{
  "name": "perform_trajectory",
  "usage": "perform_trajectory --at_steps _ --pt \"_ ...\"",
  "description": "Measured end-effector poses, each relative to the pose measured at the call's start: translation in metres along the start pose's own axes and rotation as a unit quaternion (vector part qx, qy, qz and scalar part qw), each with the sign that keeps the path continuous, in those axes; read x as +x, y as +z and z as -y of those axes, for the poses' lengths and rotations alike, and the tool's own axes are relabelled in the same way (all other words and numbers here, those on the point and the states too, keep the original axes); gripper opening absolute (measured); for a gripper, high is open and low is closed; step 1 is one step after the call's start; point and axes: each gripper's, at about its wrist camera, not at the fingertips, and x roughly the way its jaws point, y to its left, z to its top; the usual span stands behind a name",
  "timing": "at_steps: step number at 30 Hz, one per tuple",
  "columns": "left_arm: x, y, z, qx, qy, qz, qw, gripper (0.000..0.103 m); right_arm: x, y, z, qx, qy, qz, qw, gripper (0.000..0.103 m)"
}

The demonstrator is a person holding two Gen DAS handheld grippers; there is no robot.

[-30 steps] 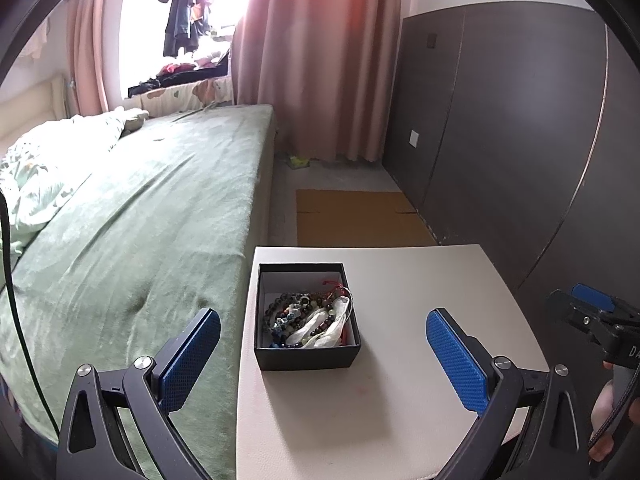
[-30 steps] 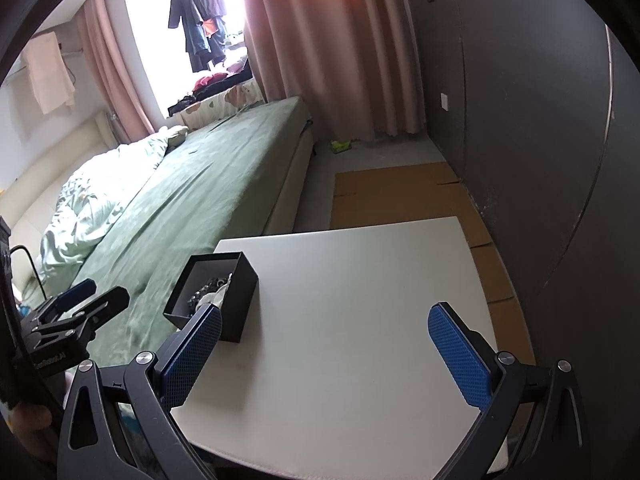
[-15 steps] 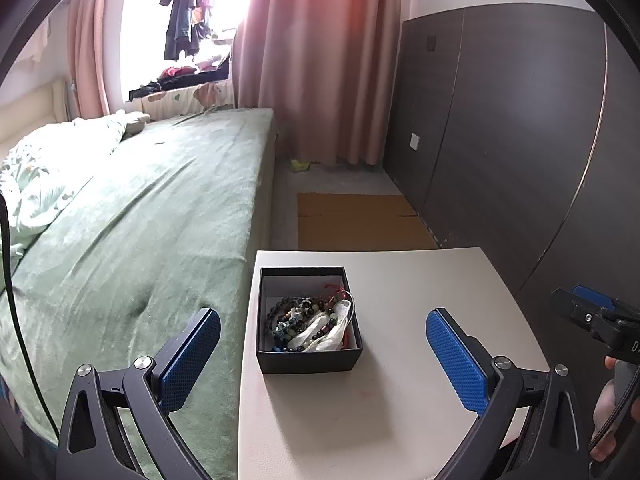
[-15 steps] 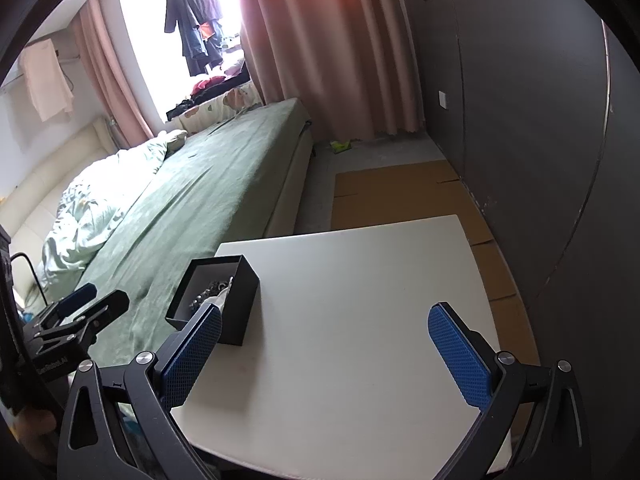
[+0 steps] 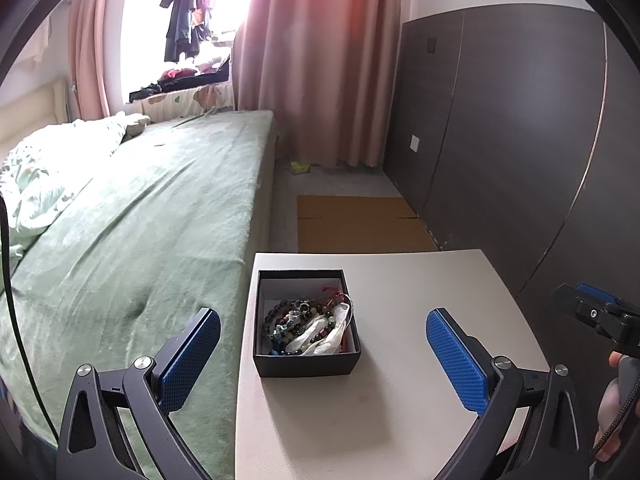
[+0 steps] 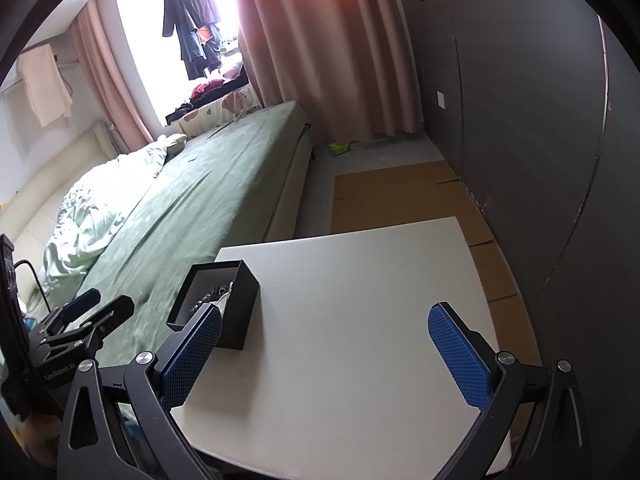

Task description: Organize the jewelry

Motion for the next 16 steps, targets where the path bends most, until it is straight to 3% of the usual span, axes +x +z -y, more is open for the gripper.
perform_trajectory --at_steps 16 --pt "0.0012 -0.0031 -0.0006 0.0 0.003 0.0 1.0 0.103 0.0035 0.0012 0.0002 0.009 0.005 -0.007 1.0 0.103"
